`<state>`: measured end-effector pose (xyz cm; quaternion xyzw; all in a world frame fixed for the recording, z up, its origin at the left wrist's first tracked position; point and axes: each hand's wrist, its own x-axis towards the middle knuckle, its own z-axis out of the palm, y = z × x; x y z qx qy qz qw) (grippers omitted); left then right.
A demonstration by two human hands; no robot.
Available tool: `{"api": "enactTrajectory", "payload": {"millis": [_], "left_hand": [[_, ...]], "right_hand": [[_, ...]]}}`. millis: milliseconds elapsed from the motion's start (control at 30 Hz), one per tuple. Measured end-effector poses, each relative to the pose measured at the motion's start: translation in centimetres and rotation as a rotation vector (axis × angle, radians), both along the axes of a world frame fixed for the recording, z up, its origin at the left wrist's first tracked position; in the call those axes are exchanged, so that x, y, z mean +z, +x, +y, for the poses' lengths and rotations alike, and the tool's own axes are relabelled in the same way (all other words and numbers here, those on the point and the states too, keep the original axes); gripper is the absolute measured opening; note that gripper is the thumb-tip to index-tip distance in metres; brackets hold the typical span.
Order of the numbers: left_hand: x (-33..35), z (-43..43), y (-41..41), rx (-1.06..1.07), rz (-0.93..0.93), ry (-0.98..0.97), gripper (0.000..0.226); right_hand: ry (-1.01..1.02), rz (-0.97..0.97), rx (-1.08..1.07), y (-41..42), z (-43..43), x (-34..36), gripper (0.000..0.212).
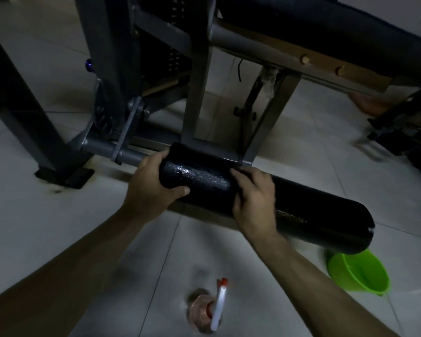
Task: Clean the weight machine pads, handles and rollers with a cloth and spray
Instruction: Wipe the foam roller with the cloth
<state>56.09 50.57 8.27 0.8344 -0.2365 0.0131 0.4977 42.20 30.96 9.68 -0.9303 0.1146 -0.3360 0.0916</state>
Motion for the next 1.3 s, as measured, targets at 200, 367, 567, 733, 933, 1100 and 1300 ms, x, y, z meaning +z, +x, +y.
{"api": "enactTrajectory", "payload": {"millis": [200,367,567,733,933,1100,1300], "left_hand": [[-0.4,1.4,-0.2,-0.069,-0.009,0.061,0.098],[0.1,1.9,0.9,-0.068,0.024,0.078,0.107],[1.2,1.5,2.3,-0.115,0.087,0.102,0.105],[0.9,1.6,2.7,-0.164,0.17,0.051,0.073],[0.8,1.6,2.5,-0.123,0.165,0.034,0.102],[1.4,1.4,2.5,-0.128,0.218,0.086,0.11],[2.7,-0.6,-1.1,-0.021,-0.194,0.375,0.105]], "right_hand": [[-0.065,0.116,0.26,7.3,6.6,1.2,0.045],[-0.181,0.145,0.234,1.0,-1.3,1.8,0.059],[0.005,0.044,0.112,4.1,2.4,1.2,0.055],[-0.046,0.073,0.344,9.8,8.7,1.6,0.035],[-0.168,0.134,0.281,2.4,-0.1,2.1,0.047],[0.011,0.025,0.009,1.8,0.4,1.5,0.053],[-0.037,0.135,0.27,6.1,5.9,1.4,0.042]]}}
